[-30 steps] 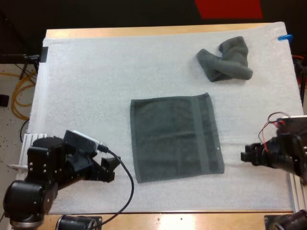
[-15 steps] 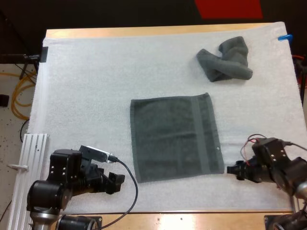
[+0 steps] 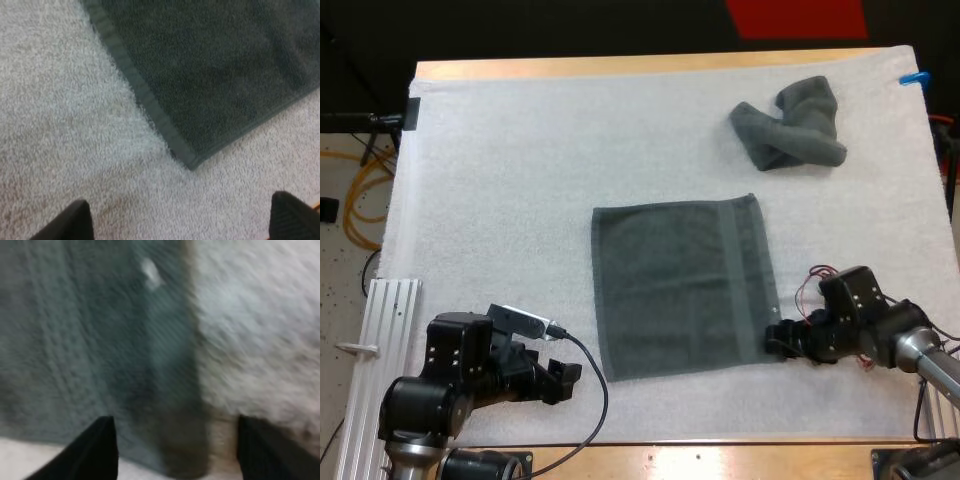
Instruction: Pick towel from pile fold and stack
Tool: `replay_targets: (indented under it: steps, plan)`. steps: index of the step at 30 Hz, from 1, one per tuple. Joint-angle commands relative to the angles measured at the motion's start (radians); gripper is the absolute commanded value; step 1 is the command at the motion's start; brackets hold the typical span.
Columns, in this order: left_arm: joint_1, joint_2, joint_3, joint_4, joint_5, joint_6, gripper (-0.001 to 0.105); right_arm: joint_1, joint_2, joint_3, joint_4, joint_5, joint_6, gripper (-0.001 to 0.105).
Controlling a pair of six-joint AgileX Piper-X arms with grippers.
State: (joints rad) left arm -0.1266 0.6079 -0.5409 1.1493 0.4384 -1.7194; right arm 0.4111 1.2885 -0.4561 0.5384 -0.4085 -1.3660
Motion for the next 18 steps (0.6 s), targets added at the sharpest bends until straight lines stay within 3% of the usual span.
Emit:
replay_targets:
  steps: [1,5,7,15,18]
  plan:
    - [-0.005,-0.004,-0.003,-0.005,0.007,-0.009,0.069,-0.001,0.031,0.013,-0.017,-0.034,0.002,0.055]
    - [-0.005,-0.004,-0.003,-0.007,0.007,-0.009,0.069,-0.001,0.038,0.013,0.001,-0.047,0.002,0.052]
    - [-0.005,-0.004,-0.003,-0.006,0.007,-0.009,0.069,-0.001,0.038,0.013,0.015,-0.052,0.002,0.046]
    - [-0.005,-0.004,-0.003,-0.013,0.061,-0.009,0.069,-0.001,0.038,0.013,0.022,-0.038,0.002,0.0]
    - [-0.022,-0.004,-0.003,-0.033,0.068,-0.009,0.069,-0.001,0.038,0.013,0.023,-0.038,0.002,0.0]
